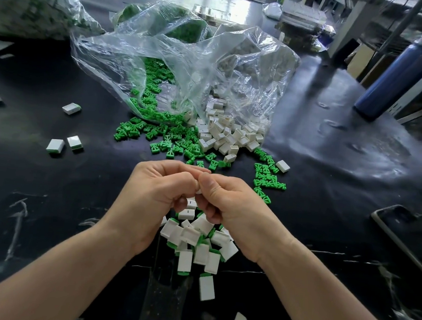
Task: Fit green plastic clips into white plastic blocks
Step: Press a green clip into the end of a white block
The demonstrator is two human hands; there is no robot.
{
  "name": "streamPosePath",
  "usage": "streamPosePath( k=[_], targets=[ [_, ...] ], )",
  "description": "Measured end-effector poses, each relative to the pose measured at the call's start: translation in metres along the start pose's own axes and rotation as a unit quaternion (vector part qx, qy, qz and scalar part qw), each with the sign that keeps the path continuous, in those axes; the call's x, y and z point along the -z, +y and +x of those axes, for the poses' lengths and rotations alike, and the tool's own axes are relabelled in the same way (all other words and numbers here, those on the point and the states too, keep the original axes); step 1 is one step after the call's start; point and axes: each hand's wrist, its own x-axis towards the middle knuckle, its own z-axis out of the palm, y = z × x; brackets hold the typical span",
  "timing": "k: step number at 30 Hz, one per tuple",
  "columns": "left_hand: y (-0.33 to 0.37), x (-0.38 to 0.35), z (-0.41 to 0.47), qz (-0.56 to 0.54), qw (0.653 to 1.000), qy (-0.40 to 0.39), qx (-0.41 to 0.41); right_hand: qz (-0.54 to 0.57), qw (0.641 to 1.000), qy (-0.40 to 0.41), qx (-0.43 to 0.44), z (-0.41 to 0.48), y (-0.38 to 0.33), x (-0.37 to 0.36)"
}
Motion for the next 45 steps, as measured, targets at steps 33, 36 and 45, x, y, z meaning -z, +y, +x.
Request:
streamPosePath(
  k=[33,36,45],
  targets=[
    [0.001,0.005,0.005,-0.031,0.999,-0.005,0.004,0.076,0.997,0.025,-0.011,0.004,-0.004,0.020],
    [0.000,0.011,0.009,0.008,0.999,0.041,0.006,0.040,0.998,0.056,0.014,0.004,-0.005,0.025],
    [-0.017,0.033,0.033,0.214,0.958,0.186,-0.048,-0.158,0.987,-0.040,-0.005,-0.002,-0.011,0.037]
  ],
)
